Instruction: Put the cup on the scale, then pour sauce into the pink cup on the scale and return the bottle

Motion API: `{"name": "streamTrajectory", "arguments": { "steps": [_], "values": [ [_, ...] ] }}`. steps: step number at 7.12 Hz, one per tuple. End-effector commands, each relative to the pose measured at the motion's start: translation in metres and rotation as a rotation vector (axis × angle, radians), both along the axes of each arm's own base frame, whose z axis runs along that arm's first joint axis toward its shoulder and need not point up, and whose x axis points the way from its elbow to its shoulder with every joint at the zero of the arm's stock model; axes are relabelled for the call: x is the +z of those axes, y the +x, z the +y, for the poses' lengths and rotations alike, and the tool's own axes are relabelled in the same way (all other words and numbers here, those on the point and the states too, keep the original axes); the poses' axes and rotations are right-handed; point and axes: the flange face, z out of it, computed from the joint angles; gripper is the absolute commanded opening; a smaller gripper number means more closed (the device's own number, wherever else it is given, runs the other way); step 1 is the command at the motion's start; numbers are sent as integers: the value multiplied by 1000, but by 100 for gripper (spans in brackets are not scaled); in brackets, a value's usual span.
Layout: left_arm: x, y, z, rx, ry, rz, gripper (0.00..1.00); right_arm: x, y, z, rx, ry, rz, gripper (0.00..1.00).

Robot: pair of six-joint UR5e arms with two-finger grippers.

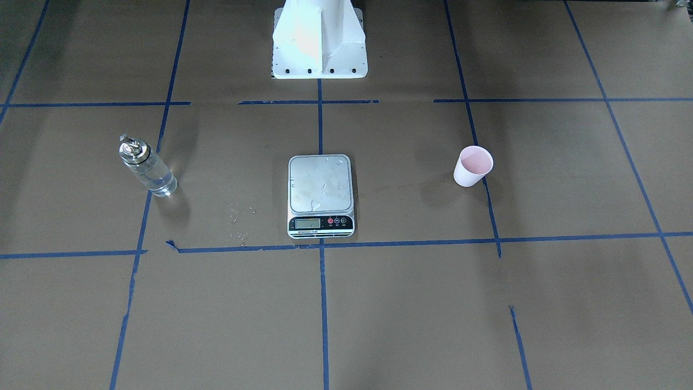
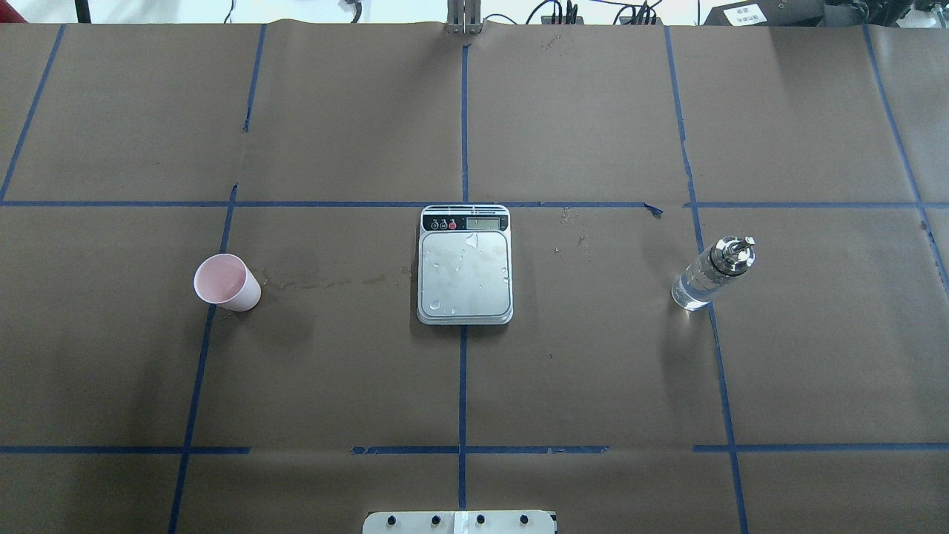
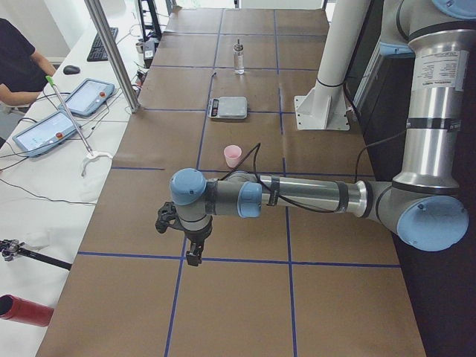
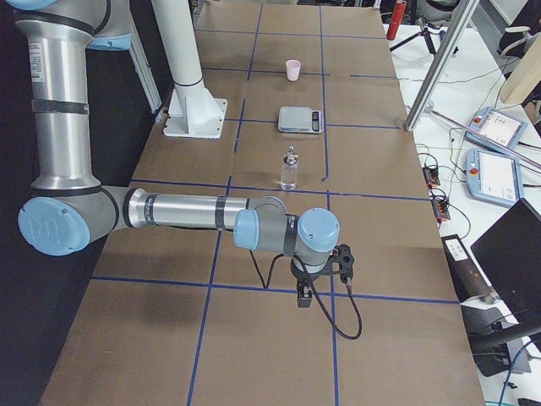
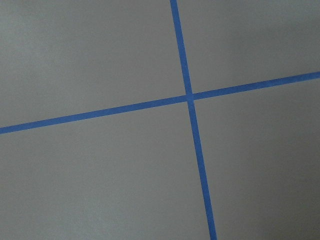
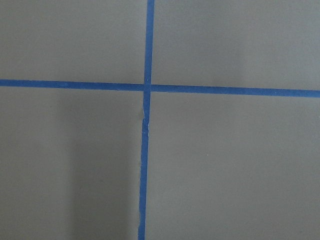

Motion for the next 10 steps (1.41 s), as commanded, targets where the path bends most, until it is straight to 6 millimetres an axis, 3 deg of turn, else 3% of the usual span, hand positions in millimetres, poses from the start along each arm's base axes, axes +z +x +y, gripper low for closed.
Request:
{"name": "streamTrajectory", "arguments": {
  "steps": [1,2,3,4,5,6,7,9,10],
  "values": [
    [-25,-1,-4,-10,43,-2,100,-8,0,-4,0,18,-1,100],
    [-44,-4,-14,-13,92,9,100,-9,0,-4,1,17,-2,100],
    [-92,2,-49,-7,266,9,100,-11,-3,-4,5,16,-39,100],
    [-114,15,-45,2,335,103,100,-19,-3,-9,5,31,-48,100],
    [-150,53,-43,4,307,175,100,-32,-3,-18,1,61,-47,100],
    [-185,67,-56,-79,223,269,100,-43,-4,-20,-6,89,-43,100],
    [-211,85,-68,-156,132,339,100,-35,-4,-16,-8,77,-42,100],
    [-221,165,-61,-192,127,299,100,-32,-4,-14,1,59,-47,100],
    [-238,226,-51,-235,156,218,100,-33,-4,-15,3,60,-47,100]
  ]
}}
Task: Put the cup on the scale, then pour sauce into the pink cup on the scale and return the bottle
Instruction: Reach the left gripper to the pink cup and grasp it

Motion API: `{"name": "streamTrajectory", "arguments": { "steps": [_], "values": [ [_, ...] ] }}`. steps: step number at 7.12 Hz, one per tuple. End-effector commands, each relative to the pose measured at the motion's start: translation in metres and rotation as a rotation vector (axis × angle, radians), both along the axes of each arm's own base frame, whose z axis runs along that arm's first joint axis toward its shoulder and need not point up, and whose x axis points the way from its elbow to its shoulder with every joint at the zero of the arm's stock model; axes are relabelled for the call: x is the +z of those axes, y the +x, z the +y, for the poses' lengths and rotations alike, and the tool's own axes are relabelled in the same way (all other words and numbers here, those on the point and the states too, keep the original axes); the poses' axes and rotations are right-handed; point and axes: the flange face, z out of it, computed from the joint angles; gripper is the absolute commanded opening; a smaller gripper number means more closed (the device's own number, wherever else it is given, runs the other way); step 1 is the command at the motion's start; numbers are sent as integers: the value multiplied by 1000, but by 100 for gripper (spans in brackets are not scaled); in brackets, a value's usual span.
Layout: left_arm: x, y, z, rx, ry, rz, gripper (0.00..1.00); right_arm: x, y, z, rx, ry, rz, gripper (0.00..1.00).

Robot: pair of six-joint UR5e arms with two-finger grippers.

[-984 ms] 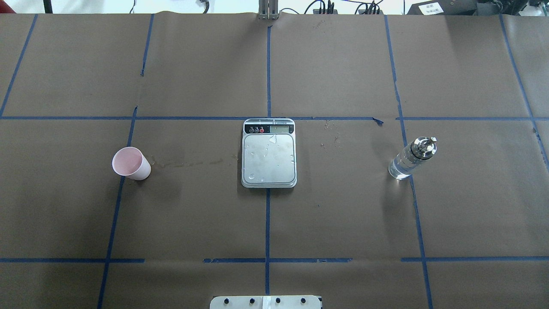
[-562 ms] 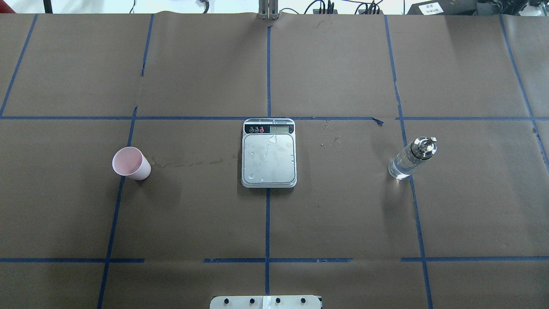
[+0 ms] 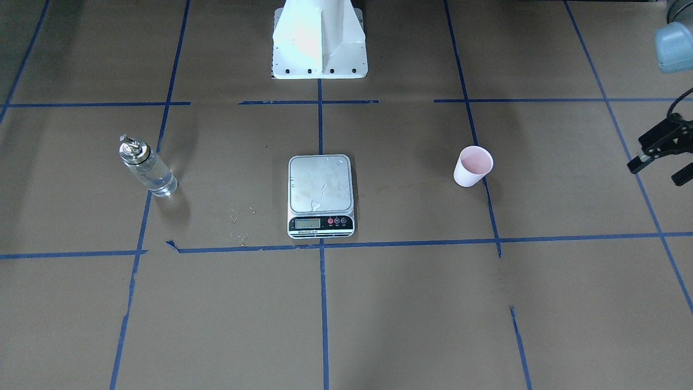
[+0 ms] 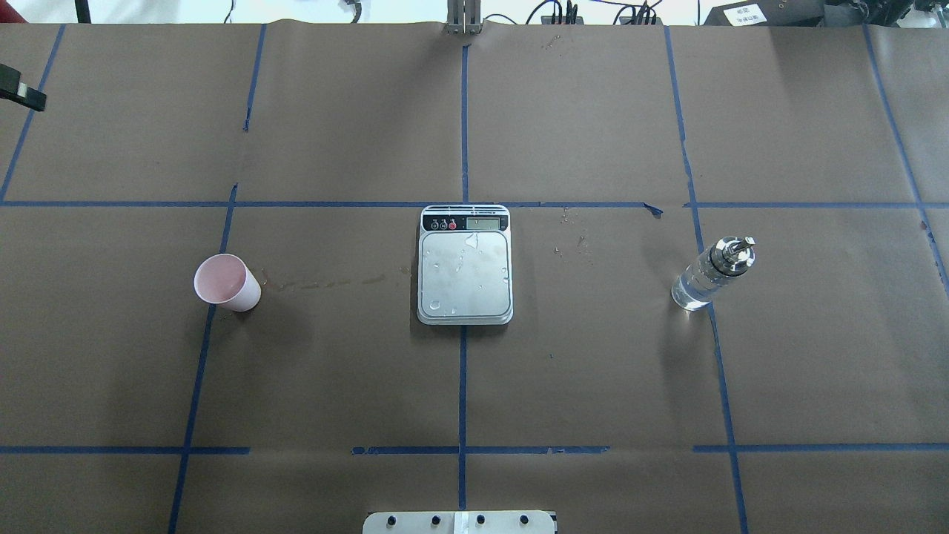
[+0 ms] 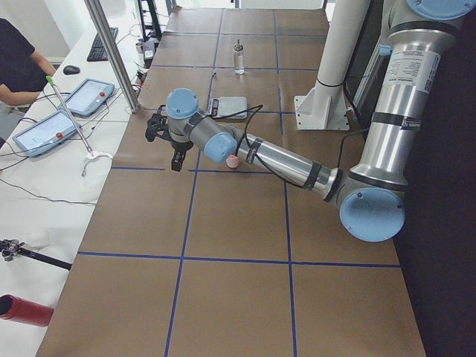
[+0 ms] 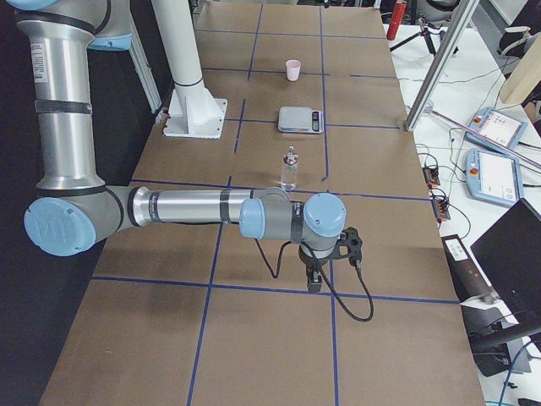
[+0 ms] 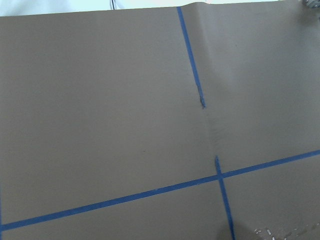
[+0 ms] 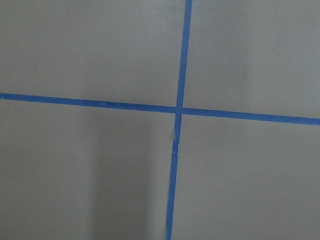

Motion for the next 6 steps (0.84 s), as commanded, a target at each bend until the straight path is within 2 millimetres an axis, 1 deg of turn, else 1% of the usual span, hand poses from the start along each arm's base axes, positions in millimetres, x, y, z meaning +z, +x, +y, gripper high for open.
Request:
{"name": "streamTrajectory", "arguments": {
  "steps": [1,2,3,4,5,6],
  "values": [
    [-16,101,46,-92,-58,-70,100,0,0,0,3,-4,-3,100],
    [-11,125,79,-81,-132,-49,100,1,0,0,2,-6,-3,100],
    [-8,159,101,-96,-204,-10,100,1,0,1,3,-7,-3,100],
    [-4,194,122,-122,-229,-30,100,0,0,1,3,-6,-3,100],
    [-2,211,132,-115,-258,-30,100,0,0,0,2,-2,-1,100],
    [5,214,131,-113,-267,-41,100,-5,0,-1,1,10,5,100]
  ]
}}
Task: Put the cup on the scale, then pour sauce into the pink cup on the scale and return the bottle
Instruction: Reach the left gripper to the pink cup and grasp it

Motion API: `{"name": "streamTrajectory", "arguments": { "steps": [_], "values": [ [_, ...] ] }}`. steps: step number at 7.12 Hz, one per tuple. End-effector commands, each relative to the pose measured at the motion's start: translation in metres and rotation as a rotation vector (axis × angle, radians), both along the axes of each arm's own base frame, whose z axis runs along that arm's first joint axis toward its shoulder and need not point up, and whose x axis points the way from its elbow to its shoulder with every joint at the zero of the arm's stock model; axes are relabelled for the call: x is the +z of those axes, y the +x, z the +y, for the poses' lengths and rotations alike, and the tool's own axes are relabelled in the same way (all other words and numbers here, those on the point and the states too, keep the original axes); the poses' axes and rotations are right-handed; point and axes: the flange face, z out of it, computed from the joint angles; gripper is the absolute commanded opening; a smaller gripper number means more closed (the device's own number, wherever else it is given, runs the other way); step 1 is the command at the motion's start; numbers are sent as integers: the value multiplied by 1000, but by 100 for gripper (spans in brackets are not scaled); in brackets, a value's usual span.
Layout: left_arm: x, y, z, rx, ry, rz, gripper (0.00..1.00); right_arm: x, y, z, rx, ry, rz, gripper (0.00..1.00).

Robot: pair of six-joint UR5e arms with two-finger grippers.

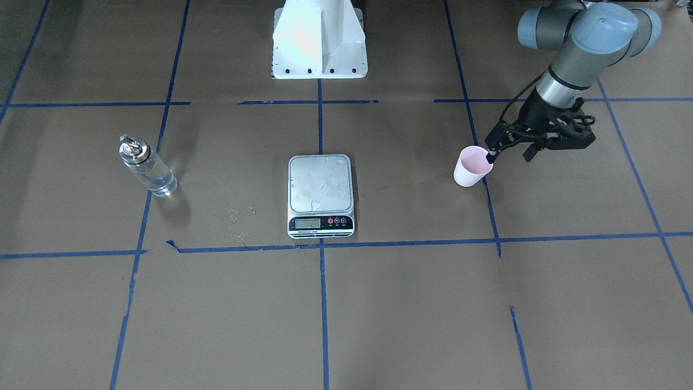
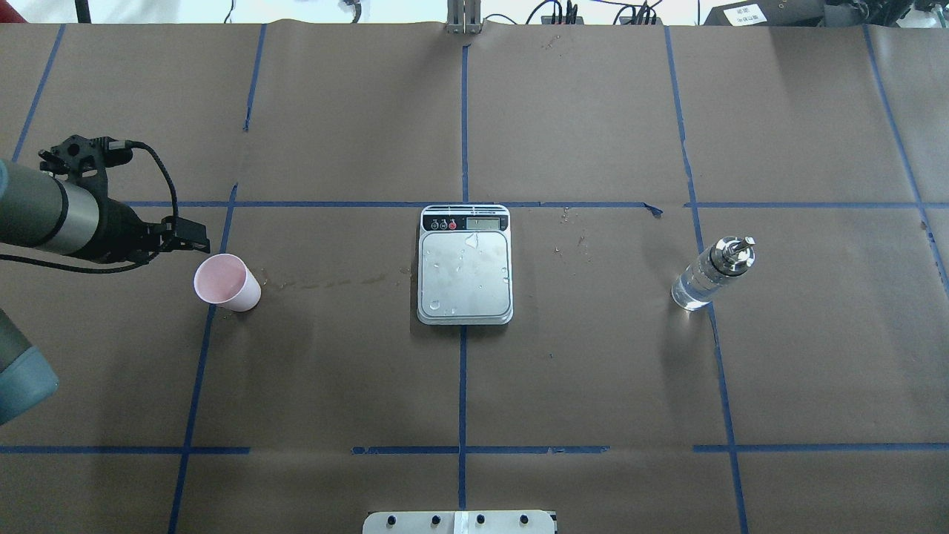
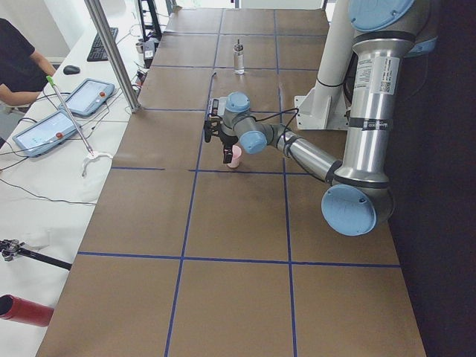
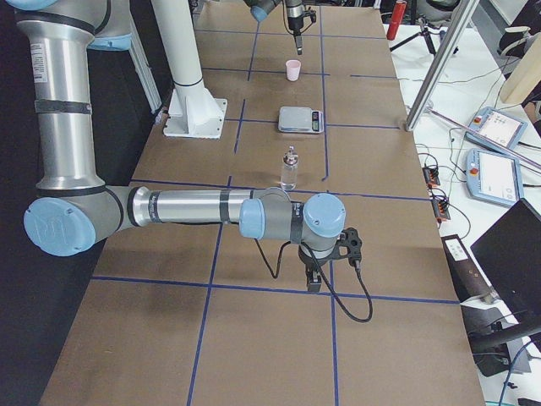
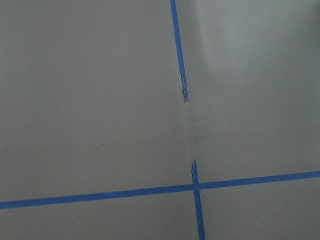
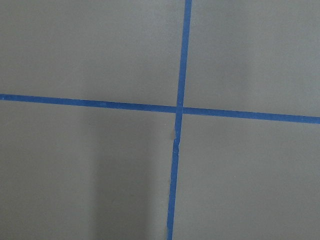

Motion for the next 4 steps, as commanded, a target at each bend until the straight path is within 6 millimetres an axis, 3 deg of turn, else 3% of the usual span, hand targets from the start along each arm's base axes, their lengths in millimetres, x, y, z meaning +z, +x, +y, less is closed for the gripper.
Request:
{"name": "streamTrajectory", "arguments": {
  "steps": [1,3,4],
  "values": [
    [13,20,8,14,-29,-18,100,-5,0,-3,1,10,4,100],
    [32,36,10,39,-51,-47,100,-3,0,0,-2,9,-2,100],
    [33,40,13,47,-52,-51,91,-4,0,-3,-2,34,0,100]
  ]
}}
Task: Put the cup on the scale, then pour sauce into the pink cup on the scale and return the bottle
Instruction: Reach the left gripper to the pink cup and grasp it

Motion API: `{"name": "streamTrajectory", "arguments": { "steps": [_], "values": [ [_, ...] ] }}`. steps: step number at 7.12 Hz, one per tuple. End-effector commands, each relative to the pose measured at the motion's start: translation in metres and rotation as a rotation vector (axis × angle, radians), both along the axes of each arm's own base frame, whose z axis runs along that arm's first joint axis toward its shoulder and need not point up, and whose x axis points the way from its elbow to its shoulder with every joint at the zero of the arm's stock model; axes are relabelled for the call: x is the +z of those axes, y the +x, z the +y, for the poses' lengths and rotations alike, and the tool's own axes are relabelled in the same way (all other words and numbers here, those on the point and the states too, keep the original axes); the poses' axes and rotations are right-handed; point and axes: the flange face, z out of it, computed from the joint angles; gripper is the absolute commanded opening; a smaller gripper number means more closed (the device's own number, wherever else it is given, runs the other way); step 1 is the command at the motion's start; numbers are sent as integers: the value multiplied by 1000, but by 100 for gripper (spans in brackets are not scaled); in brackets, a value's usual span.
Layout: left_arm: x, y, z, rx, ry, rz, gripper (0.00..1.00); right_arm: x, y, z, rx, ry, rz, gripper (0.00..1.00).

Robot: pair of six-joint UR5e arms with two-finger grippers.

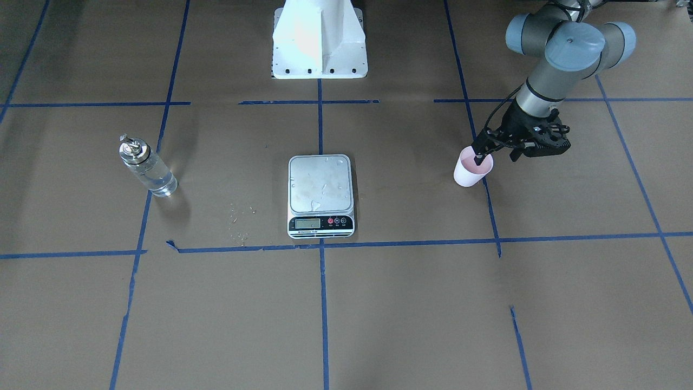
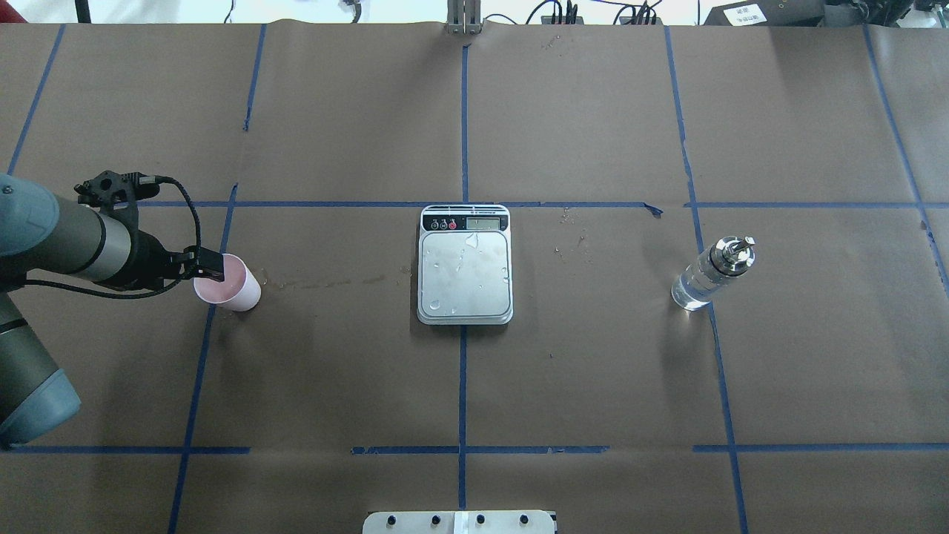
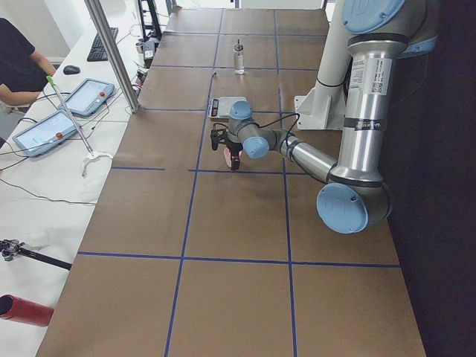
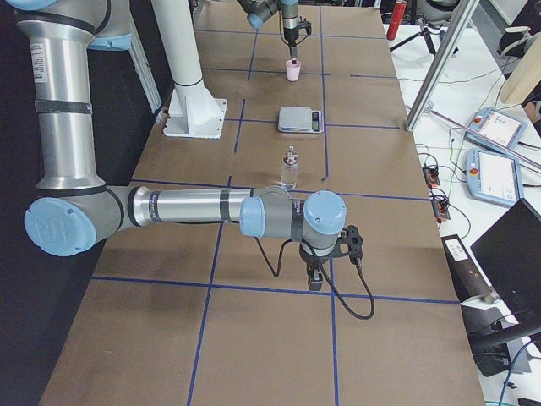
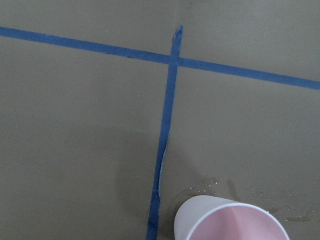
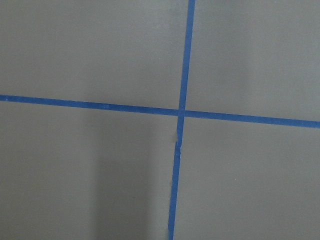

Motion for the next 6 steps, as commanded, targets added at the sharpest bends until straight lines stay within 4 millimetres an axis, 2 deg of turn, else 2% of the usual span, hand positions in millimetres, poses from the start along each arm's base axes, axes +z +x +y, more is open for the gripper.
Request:
{"name": "streamTrajectory", "arguments": {
  "steps": [1,2,3,5,6],
  "values": [
    [5,6,3,11,-7,-9,57,2,0,-3,1,64,1,100],
    [1,6,4,12,-4,-6,21,-2,0,-5,2,85,0,100],
    [3,8,2,15,-5,-9,0,-4,0,-4,2,90,-2,100],
    [-33,11,-6,7,-4,15,0,-12,-5,-6,2,92,-72,100],
    [-76,8,-11,-4,-19,0,0,-14,-5,-6,5,89,-82,100]
  ]
}}
